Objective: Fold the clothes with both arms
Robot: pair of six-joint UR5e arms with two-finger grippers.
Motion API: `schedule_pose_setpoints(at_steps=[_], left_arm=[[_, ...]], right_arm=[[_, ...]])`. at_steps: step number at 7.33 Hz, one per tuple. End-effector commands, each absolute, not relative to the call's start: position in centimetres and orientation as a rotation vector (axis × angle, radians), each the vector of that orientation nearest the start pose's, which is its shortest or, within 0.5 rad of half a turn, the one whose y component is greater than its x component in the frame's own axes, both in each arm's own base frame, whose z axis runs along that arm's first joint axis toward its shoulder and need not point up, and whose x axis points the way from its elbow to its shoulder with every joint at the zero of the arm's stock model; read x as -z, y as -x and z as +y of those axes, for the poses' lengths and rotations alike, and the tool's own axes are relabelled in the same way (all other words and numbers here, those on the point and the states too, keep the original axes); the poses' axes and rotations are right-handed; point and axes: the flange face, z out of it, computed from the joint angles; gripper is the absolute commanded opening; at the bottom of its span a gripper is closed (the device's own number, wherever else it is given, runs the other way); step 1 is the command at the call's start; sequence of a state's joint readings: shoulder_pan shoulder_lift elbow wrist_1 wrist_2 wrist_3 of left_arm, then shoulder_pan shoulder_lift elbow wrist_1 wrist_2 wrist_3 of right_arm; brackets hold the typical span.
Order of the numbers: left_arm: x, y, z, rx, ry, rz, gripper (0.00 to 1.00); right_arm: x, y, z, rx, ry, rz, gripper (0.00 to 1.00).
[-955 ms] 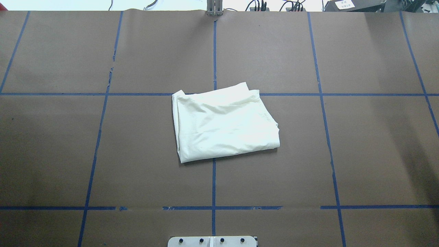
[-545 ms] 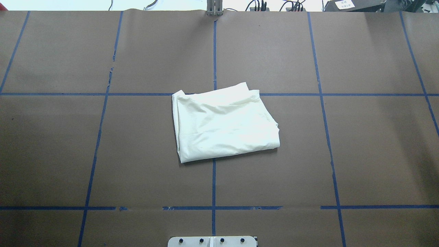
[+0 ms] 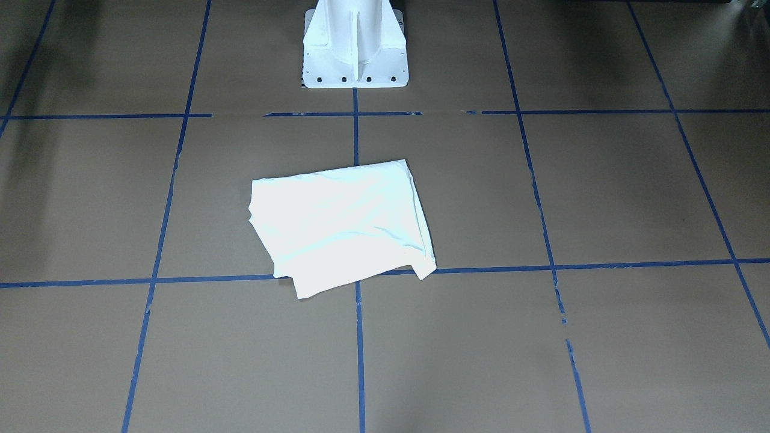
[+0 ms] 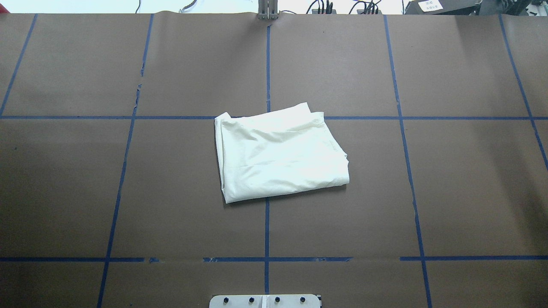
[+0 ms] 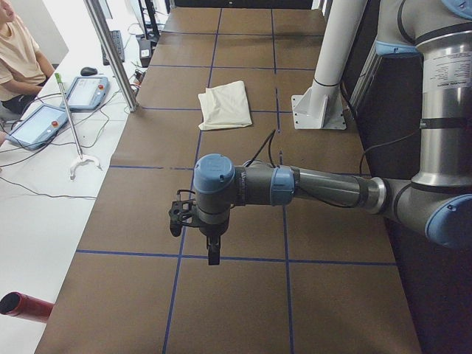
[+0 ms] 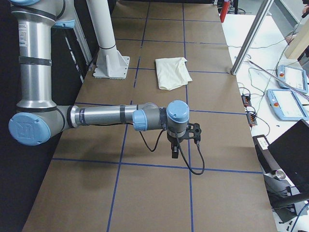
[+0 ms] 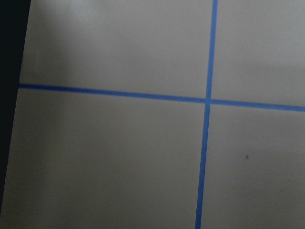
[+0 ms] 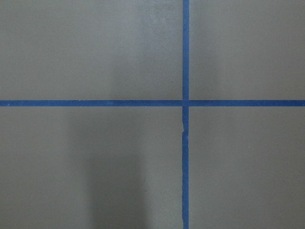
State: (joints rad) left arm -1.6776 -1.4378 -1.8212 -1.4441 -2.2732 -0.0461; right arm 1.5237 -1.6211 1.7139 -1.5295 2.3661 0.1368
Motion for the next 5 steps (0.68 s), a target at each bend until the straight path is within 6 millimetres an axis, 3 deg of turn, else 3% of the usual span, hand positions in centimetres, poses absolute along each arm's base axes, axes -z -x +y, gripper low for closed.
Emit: schedule_pose_setpoints(at_steps=[1,3,5], left_arm=[[-61.9,10.7,-41.0,0.154,0.009,0.765,1.0],[-59.8,9.5,-41.2,0.142,-0.013,0.931,1.0],[-59.2,7.6,-41.9,0.093,-0.002,0.927,1.0]], right_arm=[[-60.7,-3.8,-48.0,-0.03,-0.051,-0.8,1.0],[-61.0,-3.6,-48.0,-0.028,-0.047,-0.803,1.0],[-61.3,-3.6,-48.0,-0.026,-0.047,-0.793,1.0]])
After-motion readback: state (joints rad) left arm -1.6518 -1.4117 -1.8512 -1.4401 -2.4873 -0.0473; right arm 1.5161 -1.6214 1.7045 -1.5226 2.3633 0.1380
